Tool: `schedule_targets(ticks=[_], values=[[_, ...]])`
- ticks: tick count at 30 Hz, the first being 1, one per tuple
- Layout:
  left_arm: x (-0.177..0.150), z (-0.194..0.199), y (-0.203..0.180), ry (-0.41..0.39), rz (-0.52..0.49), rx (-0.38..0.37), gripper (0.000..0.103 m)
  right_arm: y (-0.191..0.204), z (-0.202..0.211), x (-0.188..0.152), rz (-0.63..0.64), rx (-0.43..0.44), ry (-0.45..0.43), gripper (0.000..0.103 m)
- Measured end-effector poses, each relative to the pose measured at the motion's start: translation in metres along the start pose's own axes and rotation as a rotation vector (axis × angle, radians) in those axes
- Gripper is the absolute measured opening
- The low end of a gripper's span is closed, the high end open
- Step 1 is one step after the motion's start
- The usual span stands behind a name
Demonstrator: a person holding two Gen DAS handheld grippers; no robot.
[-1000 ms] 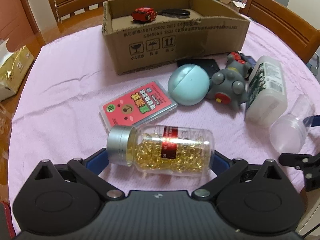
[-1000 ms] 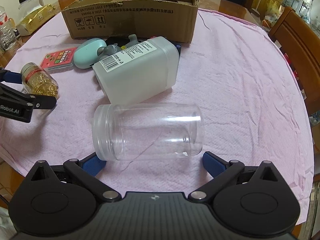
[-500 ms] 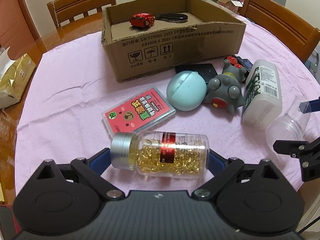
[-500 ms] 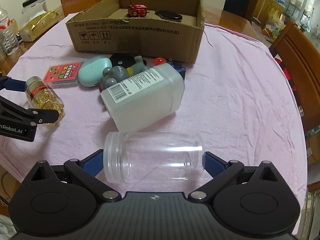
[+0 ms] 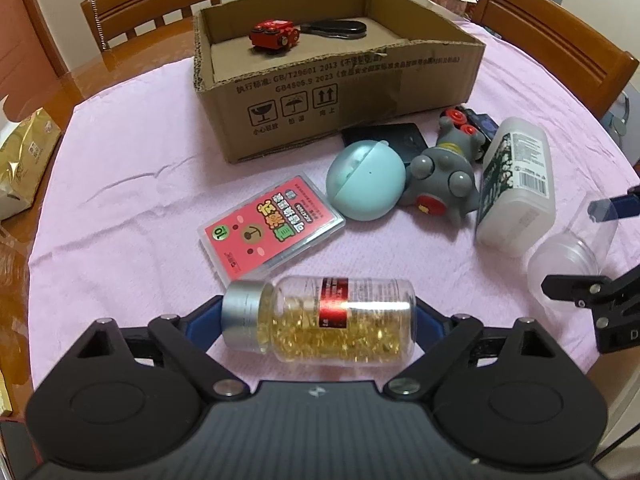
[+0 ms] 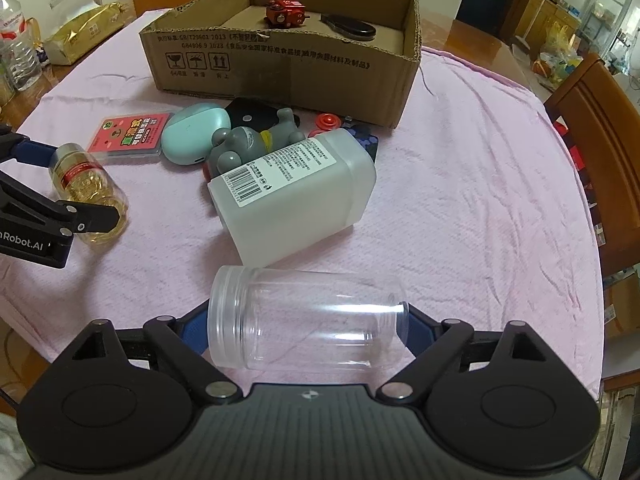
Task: Organize rigid objects
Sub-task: 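Grasp the gold capsule bottle with left gripper while right grasps the clear jar, then carry the capsule bottle and clear jar over the box and release them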
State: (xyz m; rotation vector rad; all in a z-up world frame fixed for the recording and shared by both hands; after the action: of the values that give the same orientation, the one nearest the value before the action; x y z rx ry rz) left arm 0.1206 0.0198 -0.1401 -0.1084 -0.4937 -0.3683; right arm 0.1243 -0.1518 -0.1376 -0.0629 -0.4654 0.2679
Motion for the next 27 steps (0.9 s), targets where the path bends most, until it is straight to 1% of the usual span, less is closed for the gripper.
schedule_targets(ticks=[3,7,11,16,19,23,27], values=[[0.003,0.009,0.001,0.005,-0.013,-0.026,0.092,-0.003,0.005,0.003,0.009,0.015,0.009,0.094],[0.011,0.027,0.003,0.007,-0.055,-0.046,0.092,-0.008,0.019,0.010,0.039,0.041,0.004,0.094],[0.029,0.049,0.005,-0.003,-0.100,-0.081,0.092,-0.016,0.042,0.024,0.092,0.076,-0.027,0.094],[0.064,0.070,0.009,-0.056,-0.148,-0.069,0.092,-0.028,0.068,0.052,0.122,0.106,-0.081,0.094],[0.089,0.076,0.013,-0.095,-0.150,-0.065,0.092,-0.035,0.079,0.070,0.125,0.111,-0.122,0.094],[0.123,0.071,0.019,-0.141,-0.142,-0.051,0.092,-0.042,0.082,0.095,0.122,0.123,-0.171,0.094],[0.155,0.057,0.023,-0.173,-0.151,-0.030,0.092,-0.045,0.082,0.116,0.145,0.118,-0.212,0.094]])
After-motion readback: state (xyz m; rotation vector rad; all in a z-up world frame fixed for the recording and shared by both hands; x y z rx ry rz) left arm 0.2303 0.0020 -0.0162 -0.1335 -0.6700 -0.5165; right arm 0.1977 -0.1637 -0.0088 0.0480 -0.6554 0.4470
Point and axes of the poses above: each gripper's, at about its wrist camera, not at the fingertips, and z roughly against the way its jaws point, y to its left, x to its top, the point moved 2 cm from there along -z, roughly the way its jaws point, and after that the axes turned 3 degrees about -x, right-handed, at the moved point
